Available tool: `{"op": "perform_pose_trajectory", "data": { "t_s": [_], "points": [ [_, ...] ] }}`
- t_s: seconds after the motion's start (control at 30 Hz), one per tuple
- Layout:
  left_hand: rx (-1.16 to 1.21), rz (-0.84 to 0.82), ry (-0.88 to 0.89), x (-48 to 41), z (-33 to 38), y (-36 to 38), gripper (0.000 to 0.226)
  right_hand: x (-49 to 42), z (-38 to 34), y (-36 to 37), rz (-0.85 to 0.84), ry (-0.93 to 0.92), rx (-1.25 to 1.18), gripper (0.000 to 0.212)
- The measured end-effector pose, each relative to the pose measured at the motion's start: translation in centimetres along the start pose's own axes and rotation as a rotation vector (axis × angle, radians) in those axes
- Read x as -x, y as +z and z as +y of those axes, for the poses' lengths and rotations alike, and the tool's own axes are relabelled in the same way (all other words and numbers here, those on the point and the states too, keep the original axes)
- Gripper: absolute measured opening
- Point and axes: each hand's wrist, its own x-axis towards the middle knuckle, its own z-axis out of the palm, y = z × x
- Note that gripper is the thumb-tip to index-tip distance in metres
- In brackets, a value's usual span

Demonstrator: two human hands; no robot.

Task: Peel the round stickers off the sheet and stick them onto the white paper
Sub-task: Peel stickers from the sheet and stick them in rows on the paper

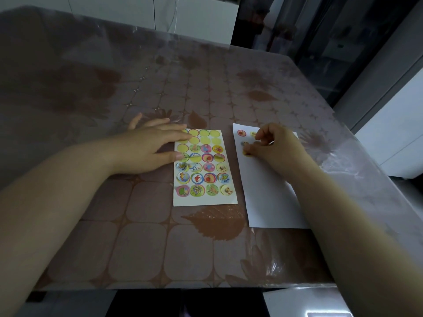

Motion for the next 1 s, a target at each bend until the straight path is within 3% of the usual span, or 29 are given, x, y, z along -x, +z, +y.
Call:
{"op": "perform_pose_trajectory", "data": {
  "t_s": [0.17, 0.33, 0.47, 0.7, 0.9, 1.0],
  "points": [
    [-0.009, 0.006, -0.008, 0.0, 0.0, 0.0, 0.058, -0.1, 0.4, 0.5, 0.037, -0.041, 0.078, 0.021],
    [0.003, -0.012, -0.01, 0.1, 0.0, -0.1, 0.063, 0.1, 0.4, 0.2, 0.035, -0.054, 0.02, 0.02],
    [-0.007, 0.001, -0.013, 0.0, 0.1, -0.1, 0.052, 0.0, 0.3, -0.4, 0.057, -0.068, -0.012, 0.016],
    [0.01, 0.019, -0.004, 0.0, 0.0, 0.0, 0.052, 0.1, -0.5, -0.3, 0.075, -0.17, 0.106, 0.009],
    [0.06, 0.136, 0.09, -0.1, 0.1, -0.1, 0.053, 0.1, -4.7, 0.4, -0.276, -0.403, 0.325, 0.012],
    [0.087, 0.228, 0.114, -0.2, 0.2, -0.4, 0.046, -0.2, -5.8, 1.7, -0.323, -0.433, 0.375, 0.018]
  ]
}}
